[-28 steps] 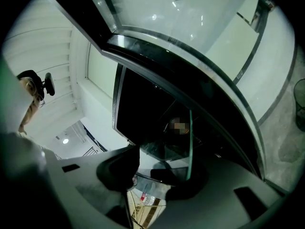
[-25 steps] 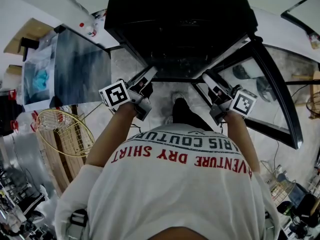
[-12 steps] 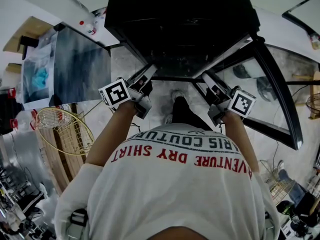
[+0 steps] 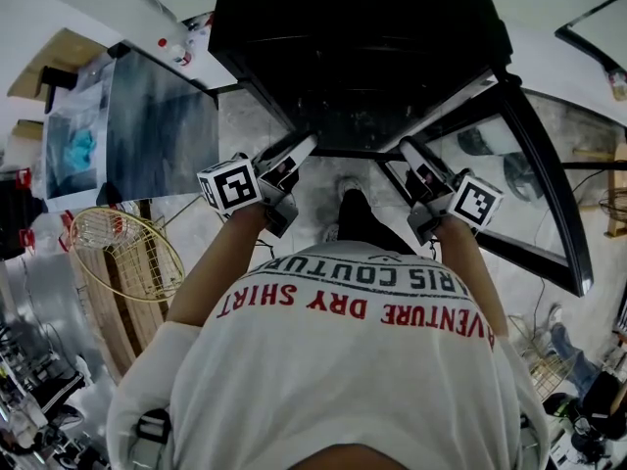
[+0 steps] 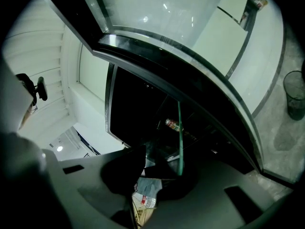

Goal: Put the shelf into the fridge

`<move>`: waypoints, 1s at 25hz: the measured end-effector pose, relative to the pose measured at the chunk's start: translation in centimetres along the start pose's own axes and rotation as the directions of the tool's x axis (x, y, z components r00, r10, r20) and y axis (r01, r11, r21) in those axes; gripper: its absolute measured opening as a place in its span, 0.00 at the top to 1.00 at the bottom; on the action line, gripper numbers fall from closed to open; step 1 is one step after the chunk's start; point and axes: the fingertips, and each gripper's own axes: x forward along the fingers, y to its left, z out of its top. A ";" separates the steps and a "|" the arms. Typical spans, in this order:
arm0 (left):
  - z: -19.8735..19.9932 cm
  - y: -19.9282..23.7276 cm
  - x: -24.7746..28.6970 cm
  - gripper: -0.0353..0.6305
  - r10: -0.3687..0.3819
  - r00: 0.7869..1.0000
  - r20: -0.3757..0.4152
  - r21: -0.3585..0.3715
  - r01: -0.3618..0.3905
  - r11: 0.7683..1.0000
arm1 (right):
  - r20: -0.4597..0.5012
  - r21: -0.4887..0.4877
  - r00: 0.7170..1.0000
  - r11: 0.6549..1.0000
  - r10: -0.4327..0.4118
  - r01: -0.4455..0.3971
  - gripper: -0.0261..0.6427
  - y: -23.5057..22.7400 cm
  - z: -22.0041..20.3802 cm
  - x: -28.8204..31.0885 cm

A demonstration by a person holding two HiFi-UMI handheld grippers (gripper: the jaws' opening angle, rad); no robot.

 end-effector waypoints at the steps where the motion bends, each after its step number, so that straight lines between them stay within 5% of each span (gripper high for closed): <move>1: -0.2 -0.1 -0.1 0.70 -0.006 1.000 -0.001 -0.005 0.006 1.000 | 0.003 -0.002 1.000 1.000 -0.001 0.001 0.85 0.0 0.2 0.0; 11: -2.0 -1.5 0.3 0.70 -0.053 0.999 0.001 -0.029 0.053 0.998 | 0.024 0.014 1.000 1.000 -0.009 0.009 0.85 -0.4 0.9 0.2; 25: -3.6 -3.2 4.3 0.78 -0.073 0.996 -0.049 0.039 0.075 0.996 | 0.033 0.035 0.999 0.999 -0.011 0.010 0.85 -1.1 1.3 0.3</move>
